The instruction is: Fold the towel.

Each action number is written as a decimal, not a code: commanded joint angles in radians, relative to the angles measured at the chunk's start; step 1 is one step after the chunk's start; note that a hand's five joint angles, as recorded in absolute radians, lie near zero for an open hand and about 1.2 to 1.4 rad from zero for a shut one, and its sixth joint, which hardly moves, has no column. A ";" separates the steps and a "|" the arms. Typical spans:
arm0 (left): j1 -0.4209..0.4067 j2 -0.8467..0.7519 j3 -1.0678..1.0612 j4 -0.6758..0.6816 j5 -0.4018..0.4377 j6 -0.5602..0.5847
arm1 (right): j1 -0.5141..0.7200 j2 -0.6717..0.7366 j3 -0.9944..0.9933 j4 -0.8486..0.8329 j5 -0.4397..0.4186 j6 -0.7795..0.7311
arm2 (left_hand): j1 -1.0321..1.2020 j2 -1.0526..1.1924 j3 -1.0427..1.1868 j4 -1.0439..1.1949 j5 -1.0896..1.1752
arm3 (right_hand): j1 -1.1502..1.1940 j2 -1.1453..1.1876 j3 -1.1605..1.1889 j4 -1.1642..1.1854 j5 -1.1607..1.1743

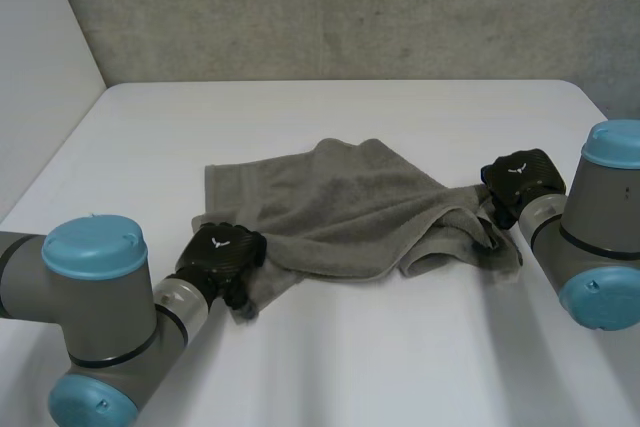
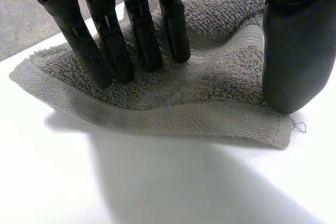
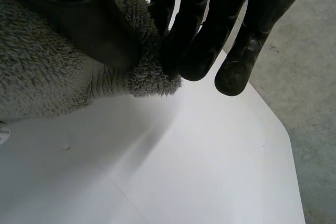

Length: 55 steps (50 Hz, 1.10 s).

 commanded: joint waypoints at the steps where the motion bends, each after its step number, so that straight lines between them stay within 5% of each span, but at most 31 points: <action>1: -0.001 -0.007 0.006 0.006 -0.001 0.000 | 0.002 0.001 0.003 0.000 -0.001 0.001 | 0.063 0.063 0.064 0.063 0.063 | 0.087 0.080 0.057 0.061 0.059; 12: -0.002 -0.041 0.042 -0.001 0.002 0.000 | 0.005 0.001 0.004 -0.004 -0.001 0.001 | 0.409 0.409 0.410 0.409 0.410 | 0.087 0.080 0.057 0.061 0.059; 15: -0.002 -0.034 0.055 0.000 0.001 0.000 | 0.005 0.001 0.004 -0.004 -0.001 0.001 | 0.675 0.675 0.676 0.674 0.675 | 0.087 0.080 0.057 0.061 0.059; 42: 0.016 0.099 0.032 0.014 0.008 -0.018 | -0.003 -0.017 -0.009 0.034 -0.060 0.010 | 0.676 0.676 0.677 0.676 0.677 | 0.087 0.080 0.057 0.061 0.059; 55: 0.137 0.186 0.001 0.066 0.004 -0.049 | -0.222 0.078 -0.241 0.339 -0.190 0.213 | 0.676 0.676 0.677 0.676 0.677 | 0.087 0.080 0.057 0.061 0.059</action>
